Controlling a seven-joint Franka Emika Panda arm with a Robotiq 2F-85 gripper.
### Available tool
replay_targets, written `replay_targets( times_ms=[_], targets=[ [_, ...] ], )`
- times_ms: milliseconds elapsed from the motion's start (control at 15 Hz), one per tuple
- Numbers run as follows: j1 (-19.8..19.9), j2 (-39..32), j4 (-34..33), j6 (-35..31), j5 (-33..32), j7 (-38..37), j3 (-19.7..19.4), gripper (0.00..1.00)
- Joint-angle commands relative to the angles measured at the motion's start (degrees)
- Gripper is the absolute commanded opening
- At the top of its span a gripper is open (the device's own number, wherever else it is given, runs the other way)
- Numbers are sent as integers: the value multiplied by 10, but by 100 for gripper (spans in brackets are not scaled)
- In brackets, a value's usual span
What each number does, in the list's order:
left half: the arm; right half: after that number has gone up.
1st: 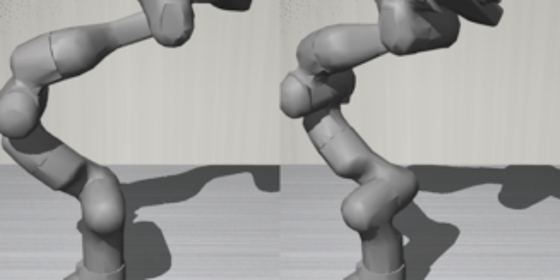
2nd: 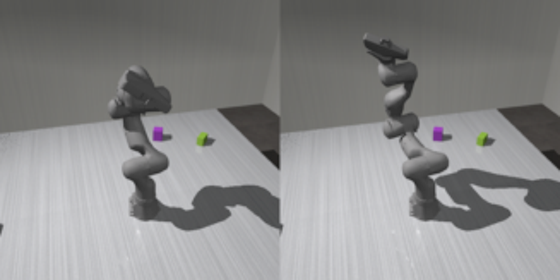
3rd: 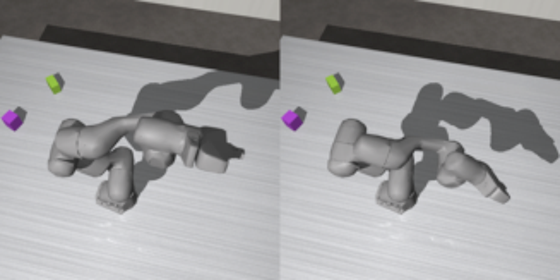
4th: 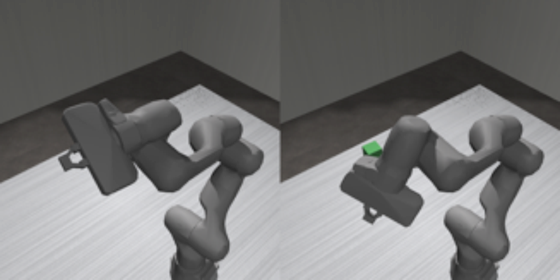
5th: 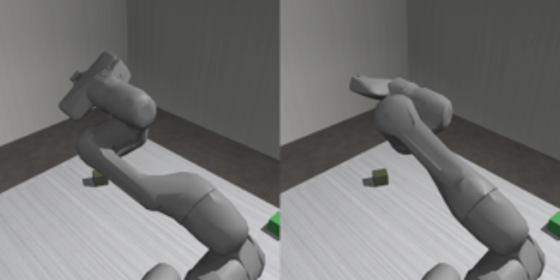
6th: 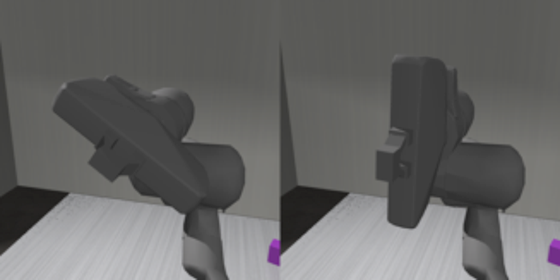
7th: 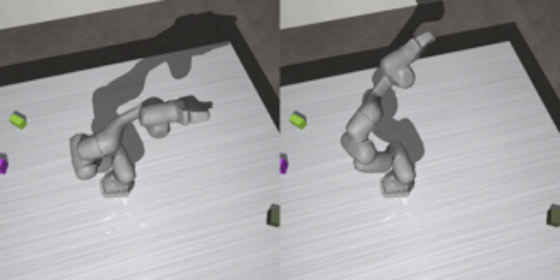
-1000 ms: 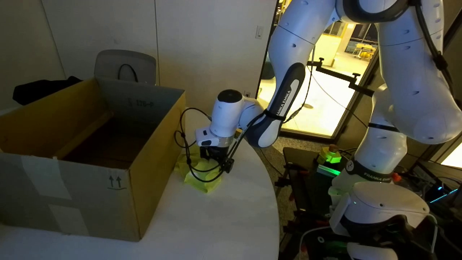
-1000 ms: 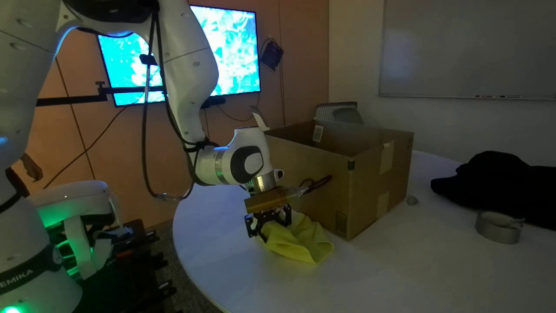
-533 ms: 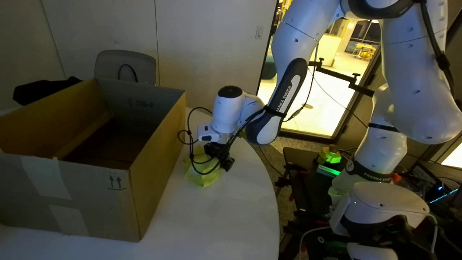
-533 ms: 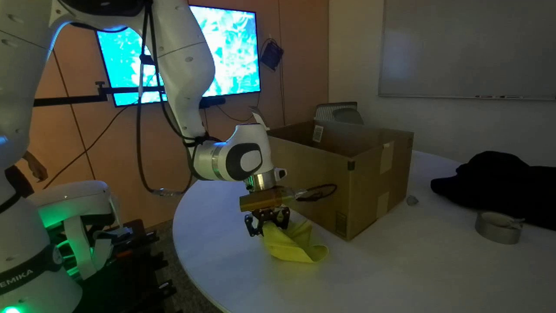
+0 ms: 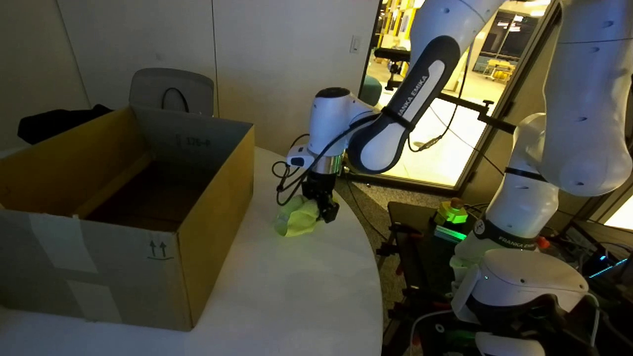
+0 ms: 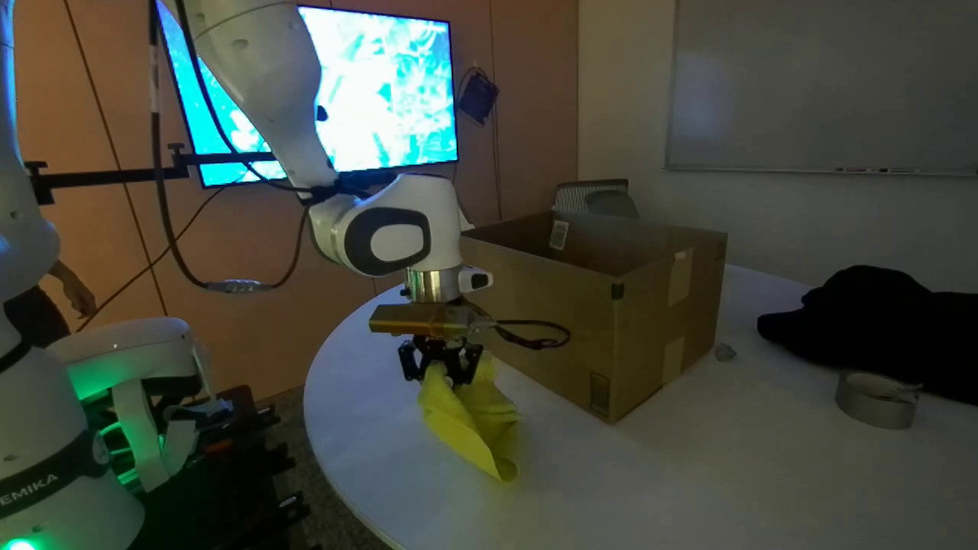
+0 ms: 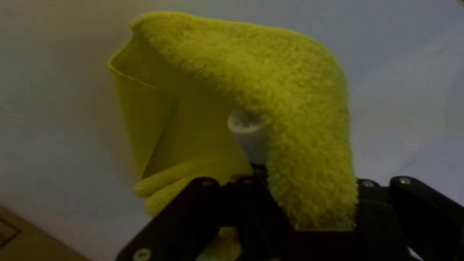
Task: Put the marker on the towel, fold the towel, and then put the folded towel in the box
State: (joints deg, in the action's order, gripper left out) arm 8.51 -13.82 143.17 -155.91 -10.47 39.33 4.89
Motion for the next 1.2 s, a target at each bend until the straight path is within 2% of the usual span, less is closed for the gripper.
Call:
replay_targets(
  times_ms=[0,133,400,733,1133],
  targets=[
    [-8,135,45,63,66,-28,-3,10],
    [-24,190,32,111,88,-52,-13,10],
    [-54,257,-26,164,65,-169,-21,9],
    [-75,261,-107,123,35,-343,4,9],
    [-69,196,-205,45,-42,-569,40,9]
  ],
)
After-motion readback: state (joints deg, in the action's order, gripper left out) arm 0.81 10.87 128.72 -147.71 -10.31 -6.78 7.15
